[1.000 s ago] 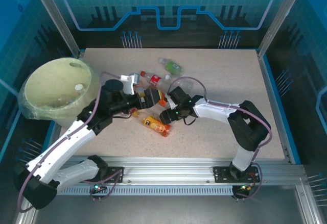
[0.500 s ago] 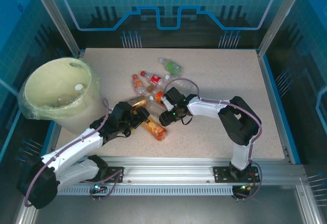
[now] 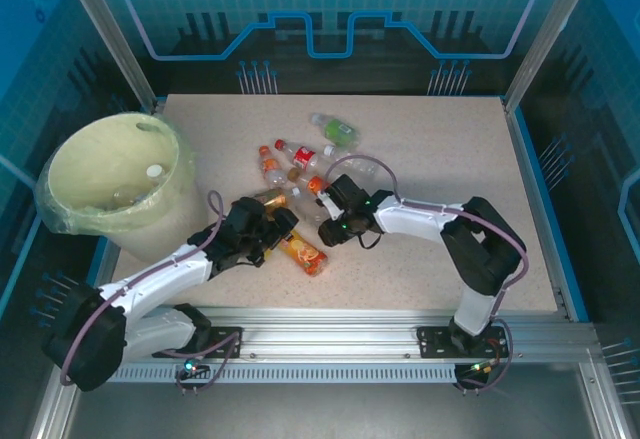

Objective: Put the plastic bottles in the bin

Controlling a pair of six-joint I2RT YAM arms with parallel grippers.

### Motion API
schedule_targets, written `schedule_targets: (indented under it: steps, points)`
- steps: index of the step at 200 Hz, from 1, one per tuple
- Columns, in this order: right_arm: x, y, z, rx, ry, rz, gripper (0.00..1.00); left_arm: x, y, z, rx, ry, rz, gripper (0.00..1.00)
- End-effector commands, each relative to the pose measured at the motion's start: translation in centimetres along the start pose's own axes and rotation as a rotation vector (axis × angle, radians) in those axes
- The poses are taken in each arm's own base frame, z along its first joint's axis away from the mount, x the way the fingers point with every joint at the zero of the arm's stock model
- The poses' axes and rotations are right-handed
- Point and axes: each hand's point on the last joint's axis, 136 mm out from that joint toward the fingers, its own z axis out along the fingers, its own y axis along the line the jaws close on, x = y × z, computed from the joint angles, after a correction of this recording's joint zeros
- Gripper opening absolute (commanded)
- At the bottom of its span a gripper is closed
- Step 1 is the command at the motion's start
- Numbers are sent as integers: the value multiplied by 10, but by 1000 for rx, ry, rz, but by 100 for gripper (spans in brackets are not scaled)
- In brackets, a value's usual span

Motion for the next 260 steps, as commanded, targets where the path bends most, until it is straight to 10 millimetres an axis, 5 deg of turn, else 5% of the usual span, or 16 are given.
schedule_targets:
  steps: [1, 49, 118, 176, 220, 260]
  points:
    - [-11, 0, -19, 19, -96, -11, 37, 3, -24, 0, 98, 25, 39, 99]
    - [-22, 1, -57, -13, -266, 22, 33, 2, -61, -13, 192, 34, 174, 99]
    - [-7, 1, -94, -81, -372, 109, 32, 13, -132, -42, 375, 54, 377, 99]
    - [-14, 30, -126, -226, -499, 66, 33, 13, -137, -32, 193, -24, 467, 99]
    - [-20, 60, -136, -371, -548, 18, 34, 19, -147, -27, 225, -3, 450, 99]
    - [-24, 71, -139, -408, -577, 4, 34, 22, -155, -33, 291, -5, 475, 83]
